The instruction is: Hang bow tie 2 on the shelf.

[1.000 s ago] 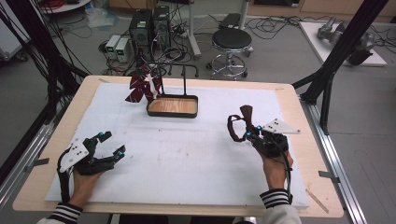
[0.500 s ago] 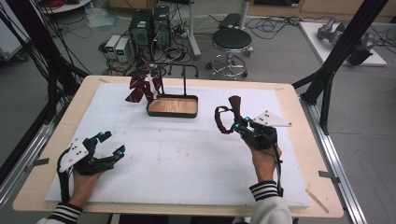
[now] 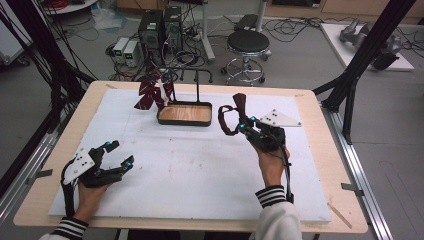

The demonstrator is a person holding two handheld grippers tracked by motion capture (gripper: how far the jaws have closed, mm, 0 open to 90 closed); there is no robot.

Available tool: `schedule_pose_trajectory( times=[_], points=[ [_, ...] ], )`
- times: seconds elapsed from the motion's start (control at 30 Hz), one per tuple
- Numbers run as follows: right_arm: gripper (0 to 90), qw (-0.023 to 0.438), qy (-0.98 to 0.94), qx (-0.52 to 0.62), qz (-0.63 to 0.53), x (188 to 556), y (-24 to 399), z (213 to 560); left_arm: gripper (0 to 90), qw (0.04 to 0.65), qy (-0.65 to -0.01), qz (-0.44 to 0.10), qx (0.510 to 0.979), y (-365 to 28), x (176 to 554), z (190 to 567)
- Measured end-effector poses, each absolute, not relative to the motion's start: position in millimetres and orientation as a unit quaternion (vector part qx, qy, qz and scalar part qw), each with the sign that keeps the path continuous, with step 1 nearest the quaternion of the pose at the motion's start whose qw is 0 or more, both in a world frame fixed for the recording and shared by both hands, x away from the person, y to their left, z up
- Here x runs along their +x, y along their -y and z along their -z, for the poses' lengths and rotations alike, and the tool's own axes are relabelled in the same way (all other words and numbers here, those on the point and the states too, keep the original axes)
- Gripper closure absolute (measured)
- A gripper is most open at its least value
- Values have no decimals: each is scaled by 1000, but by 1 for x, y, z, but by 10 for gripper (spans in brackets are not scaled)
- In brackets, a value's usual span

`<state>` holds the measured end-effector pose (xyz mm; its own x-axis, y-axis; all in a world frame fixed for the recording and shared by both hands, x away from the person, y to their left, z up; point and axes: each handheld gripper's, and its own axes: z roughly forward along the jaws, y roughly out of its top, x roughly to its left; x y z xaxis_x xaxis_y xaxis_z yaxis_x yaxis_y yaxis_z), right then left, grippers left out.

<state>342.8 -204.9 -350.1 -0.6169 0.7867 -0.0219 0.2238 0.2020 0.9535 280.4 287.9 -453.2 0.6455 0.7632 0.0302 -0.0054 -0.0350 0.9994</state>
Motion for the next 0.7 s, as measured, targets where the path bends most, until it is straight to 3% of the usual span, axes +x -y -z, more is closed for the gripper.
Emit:
schedule_pose_trajectory(
  times=[0.7],
  points=[
    [772,268,-711,330,-560,362,168,339,225,632,-291,-305,651,-288,280,453]
  ],
)
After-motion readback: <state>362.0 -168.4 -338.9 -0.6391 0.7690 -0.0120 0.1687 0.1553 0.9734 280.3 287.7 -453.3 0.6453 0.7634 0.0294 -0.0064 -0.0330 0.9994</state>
